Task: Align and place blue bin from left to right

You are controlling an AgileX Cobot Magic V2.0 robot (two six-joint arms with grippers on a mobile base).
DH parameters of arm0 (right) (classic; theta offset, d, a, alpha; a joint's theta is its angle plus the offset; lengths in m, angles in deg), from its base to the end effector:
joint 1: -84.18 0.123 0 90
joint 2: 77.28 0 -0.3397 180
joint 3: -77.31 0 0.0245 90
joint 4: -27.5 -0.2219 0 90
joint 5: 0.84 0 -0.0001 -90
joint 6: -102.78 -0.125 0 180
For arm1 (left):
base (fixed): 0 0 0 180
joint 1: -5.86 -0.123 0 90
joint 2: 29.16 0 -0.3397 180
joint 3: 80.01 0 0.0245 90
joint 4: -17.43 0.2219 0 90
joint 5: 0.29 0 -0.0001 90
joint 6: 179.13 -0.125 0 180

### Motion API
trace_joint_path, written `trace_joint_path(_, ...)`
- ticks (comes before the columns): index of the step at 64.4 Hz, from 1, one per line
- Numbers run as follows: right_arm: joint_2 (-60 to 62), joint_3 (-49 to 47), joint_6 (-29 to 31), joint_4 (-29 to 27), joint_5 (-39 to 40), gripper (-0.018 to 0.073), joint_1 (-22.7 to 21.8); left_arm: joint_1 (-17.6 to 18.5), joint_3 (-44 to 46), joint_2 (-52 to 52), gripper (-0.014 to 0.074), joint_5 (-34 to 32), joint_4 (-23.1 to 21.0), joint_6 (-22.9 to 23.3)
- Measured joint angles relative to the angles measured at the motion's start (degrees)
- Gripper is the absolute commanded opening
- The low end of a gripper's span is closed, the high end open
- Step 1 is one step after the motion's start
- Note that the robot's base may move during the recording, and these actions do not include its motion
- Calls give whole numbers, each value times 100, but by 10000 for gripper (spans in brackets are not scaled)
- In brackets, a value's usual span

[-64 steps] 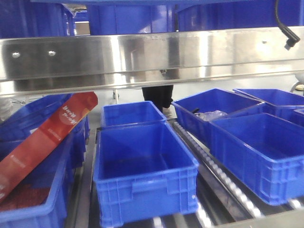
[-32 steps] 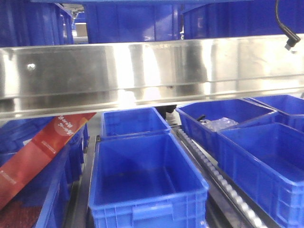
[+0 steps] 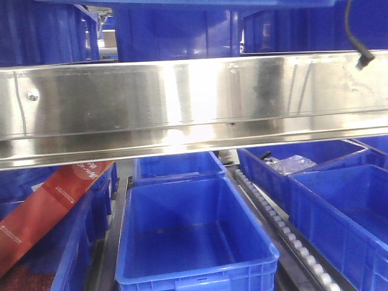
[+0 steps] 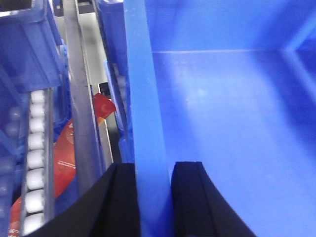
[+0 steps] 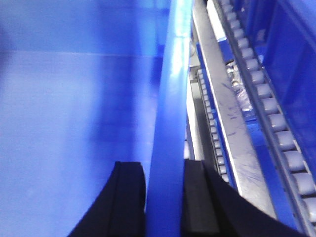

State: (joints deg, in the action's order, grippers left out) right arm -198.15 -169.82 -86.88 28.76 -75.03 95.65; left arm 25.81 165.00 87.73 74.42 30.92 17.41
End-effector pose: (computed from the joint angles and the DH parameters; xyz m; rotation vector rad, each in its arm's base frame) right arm 0.4290 0.0844 0.4887 -0.0305 2.2380 0.1740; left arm 0.3963 -0.1139 0.5103 0.0078 2.1845 -0.0748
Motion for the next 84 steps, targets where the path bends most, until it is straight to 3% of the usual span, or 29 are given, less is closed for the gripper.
trace_joint_path(22,-309,0,22,-21,34,-79,0,0,0,0,-16,0,14,22)
trace_joint_path(53,-589,0,69,-55,732,-79,0,0,0,0,-16,0,98,55)
trace_joint_path(84,-662,0,80,-78,781,-79,0,0,0,0,-16,0,112,58)
